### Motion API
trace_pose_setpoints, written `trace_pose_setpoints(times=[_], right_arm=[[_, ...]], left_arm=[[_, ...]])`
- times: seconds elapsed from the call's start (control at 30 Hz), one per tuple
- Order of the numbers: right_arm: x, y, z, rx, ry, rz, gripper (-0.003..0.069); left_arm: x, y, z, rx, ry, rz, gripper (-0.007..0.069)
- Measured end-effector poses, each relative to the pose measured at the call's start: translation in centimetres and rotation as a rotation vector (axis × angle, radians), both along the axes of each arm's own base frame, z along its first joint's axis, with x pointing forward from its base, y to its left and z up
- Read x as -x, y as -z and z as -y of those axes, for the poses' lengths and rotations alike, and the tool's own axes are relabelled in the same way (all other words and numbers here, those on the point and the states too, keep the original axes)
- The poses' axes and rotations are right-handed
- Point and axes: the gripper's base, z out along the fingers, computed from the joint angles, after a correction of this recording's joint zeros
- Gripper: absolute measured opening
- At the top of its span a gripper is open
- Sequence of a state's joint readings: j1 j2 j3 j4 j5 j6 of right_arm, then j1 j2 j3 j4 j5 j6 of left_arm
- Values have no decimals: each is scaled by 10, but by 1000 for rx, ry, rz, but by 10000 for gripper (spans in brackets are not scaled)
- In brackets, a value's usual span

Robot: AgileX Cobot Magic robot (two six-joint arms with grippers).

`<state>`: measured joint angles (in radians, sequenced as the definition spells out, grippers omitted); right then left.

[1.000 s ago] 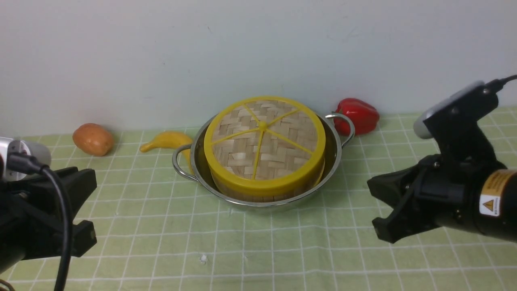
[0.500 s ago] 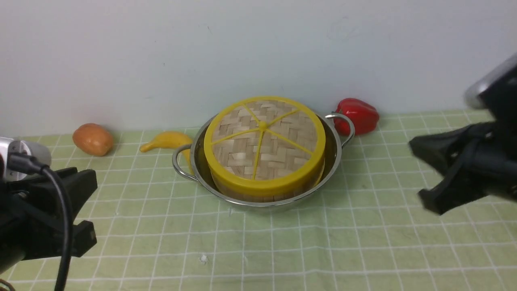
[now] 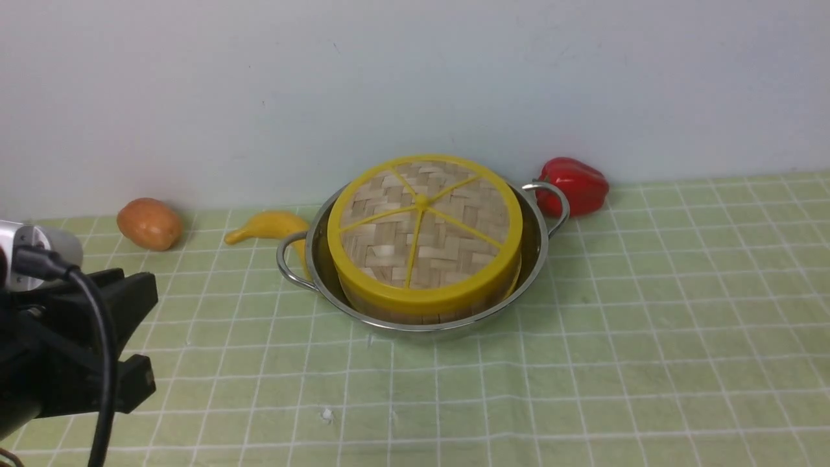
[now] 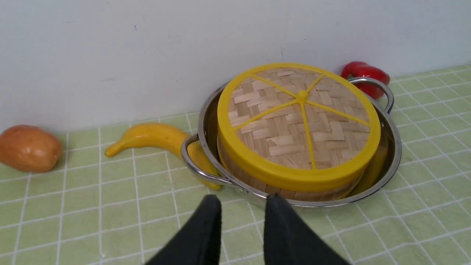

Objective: Place the steamer in the pot on the green tablecloth, and put the lid on the steamer.

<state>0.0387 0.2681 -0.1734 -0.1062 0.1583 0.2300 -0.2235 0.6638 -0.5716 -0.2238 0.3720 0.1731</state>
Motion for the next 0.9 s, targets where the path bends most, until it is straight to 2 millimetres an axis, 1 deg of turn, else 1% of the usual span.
trace_pose_setpoints(times=[0.03,0.07,0.1,0.13,0.17,0.23,0.3,0.4,0.53,0.9], right_arm=[[2,8,1,-1,7,-5,77],[4,9,1,-2,9,3,78],[8,20,2,-4,21,4,83],[10,24,2,-4,24,5,85],[13,34,3,-5,33,10,90],[17,44,3,-5,42,31,97],[20,44,4,-6,47,70,101],[23,39,3,1,44,139,111],[23,35,3,6,38,182,121],[23,34,2,10,37,194,145]], left_arm=[[0,0,0,0,0,0,179],[0,0,0,0,0,0,179],[0,0,0,0,0,0,181],[0,0,0,0,0,0,181],[0,0,0,0,0,0,181],[0,0,0,0,0,0,190],[0,0,0,0,0,0,191],[0,0,0,0,0,-1,192],[0,0,0,0,0,-1,202],[0,0,0,0,0,-2,222]])
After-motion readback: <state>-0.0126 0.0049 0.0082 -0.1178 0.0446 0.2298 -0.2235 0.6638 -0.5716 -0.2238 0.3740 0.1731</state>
